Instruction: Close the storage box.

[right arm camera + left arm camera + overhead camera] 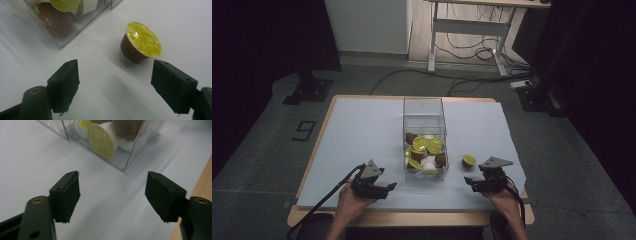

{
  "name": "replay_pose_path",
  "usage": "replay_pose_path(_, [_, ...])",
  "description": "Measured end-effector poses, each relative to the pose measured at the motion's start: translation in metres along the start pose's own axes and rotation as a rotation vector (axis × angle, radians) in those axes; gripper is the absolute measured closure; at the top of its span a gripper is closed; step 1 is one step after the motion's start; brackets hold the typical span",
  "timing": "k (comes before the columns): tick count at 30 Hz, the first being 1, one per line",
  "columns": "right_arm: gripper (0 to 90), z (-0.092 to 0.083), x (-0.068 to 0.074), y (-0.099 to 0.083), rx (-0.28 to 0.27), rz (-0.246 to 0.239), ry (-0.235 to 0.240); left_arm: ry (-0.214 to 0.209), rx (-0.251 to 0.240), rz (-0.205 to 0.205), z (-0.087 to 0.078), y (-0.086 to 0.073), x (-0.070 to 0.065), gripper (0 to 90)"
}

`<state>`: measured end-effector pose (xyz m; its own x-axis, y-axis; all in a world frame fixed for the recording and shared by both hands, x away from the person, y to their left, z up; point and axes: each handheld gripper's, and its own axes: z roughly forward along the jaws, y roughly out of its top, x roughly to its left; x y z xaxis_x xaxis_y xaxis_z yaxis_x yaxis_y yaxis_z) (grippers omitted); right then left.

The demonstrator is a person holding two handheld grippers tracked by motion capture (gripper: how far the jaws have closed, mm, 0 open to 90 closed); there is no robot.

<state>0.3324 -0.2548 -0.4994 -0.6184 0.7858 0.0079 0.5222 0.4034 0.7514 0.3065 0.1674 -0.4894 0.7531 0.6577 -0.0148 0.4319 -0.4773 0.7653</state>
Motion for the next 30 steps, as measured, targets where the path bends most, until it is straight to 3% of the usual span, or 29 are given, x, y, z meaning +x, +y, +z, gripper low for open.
replay_pose_path(9, [33.5, -0.005, 0.01, 0.007, -0.002, -0.045, 0.021, -0.046, -0.034, 0.002, -0.004, 0.007, -0.008, 37.9])
replay_pose_path(16, [38.5, -0.006, 0.018, 0.011, 0.008, -0.089, 0.033, -0.066, -0.045, 0.034, -0.003, 0.014, -0.017, 43.1])
replay_pose_path(21, [43.8, -0.005, 0.022, 0.014, 0.011, -0.09, 0.074, -0.088, -0.038, 0.045, 0.001, 0.017, -0.023, 46.6])
replay_pose_path(27, [50.9, -0.004, 0.029, 0.019, -0.006, -0.082, 0.162, -0.109, -0.045, 0.048, 0.005, 0.023, -0.027, 51.2])
replay_pose_path(30, [55.2, -0.002, 0.033, 0.021, -0.01, -0.09, 0.173, -0.122, -0.049, 0.049, 0.007, 0.026, -0.028, 54.1])
